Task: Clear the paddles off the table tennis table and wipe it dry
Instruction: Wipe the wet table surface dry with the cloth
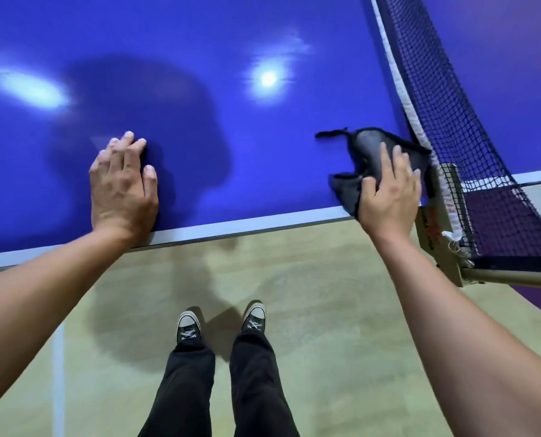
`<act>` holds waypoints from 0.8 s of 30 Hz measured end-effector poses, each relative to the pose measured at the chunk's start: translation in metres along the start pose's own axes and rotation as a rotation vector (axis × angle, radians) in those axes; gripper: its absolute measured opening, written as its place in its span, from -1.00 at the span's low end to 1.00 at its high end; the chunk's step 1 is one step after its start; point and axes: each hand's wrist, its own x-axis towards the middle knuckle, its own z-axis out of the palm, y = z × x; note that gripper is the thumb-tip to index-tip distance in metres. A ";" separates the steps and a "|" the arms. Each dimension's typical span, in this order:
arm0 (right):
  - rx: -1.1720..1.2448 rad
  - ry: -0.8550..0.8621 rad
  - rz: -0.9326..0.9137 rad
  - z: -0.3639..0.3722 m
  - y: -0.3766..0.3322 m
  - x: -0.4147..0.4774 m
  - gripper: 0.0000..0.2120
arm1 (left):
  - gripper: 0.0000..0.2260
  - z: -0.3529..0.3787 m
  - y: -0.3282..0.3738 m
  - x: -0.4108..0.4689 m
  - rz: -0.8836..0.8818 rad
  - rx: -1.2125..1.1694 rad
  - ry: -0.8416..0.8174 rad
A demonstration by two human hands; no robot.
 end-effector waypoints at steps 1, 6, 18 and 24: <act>-0.003 0.028 0.080 0.002 -0.007 -0.001 -0.37 | -0.54 0.000 -0.001 0.000 0.000 -0.001 0.000; 0.019 0.082 -0.014 0.032 -0.134 -0.059 -0.34 | -0.50 -0.009 -0.009 0.002 0.017 -0.072 -0.058; 0.019 -0.057 -0.276 0.041 -0.159 -0.055 -0.36 | -0.50 -0.069 -0.136 -0.042 -0.118 0.114 -0.033; 0.002 0.013 0.233 0.042 -0.181 -0.024 -0.30 | -0.50 -0.104 -0.236 -0.039 -0.201 0.112 0.020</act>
